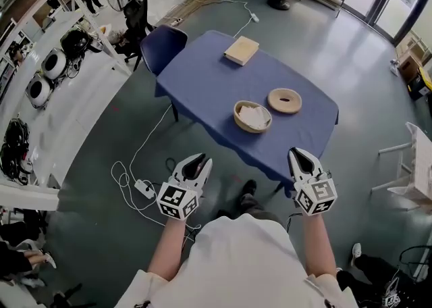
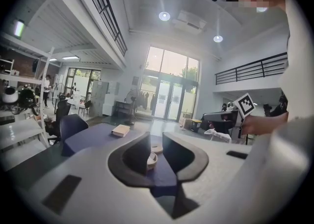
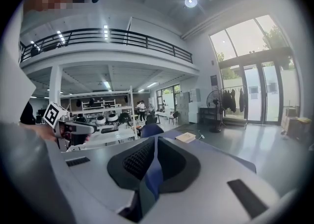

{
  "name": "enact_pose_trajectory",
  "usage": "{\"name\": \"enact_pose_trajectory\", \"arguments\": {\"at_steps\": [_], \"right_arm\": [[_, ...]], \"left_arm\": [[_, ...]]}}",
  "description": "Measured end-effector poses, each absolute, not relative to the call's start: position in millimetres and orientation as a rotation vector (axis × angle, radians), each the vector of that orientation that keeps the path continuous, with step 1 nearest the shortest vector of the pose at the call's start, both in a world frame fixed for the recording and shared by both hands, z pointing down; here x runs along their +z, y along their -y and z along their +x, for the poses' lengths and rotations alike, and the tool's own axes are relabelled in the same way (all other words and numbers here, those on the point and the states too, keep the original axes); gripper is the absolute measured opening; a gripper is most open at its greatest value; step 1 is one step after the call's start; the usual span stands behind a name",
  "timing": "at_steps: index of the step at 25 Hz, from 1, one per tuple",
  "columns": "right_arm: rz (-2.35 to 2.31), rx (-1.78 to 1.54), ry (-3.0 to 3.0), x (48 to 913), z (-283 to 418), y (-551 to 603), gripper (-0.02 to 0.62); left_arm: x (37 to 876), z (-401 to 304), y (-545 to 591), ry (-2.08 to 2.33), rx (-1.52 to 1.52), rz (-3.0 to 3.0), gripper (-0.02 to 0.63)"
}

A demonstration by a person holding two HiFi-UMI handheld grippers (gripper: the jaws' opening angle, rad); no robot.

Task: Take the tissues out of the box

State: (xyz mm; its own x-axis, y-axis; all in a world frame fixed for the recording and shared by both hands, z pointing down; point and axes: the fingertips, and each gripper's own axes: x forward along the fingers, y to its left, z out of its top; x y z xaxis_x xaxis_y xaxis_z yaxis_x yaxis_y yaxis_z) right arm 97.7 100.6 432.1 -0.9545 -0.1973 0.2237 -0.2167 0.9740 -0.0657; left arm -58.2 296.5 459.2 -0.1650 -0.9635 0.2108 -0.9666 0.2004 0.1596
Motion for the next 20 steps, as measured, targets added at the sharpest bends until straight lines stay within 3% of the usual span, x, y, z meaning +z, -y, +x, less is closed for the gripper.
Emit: {"name": "enact_pose_trajectory", "arguments": {"at_steps": [20], "right_arm": [[0.183, 0.240, 2.868, 471, 33, 68, 0.043]], "left_arm": [[475, -104, -131, 2.218, 0.093, 1.775, 0.081]]}}
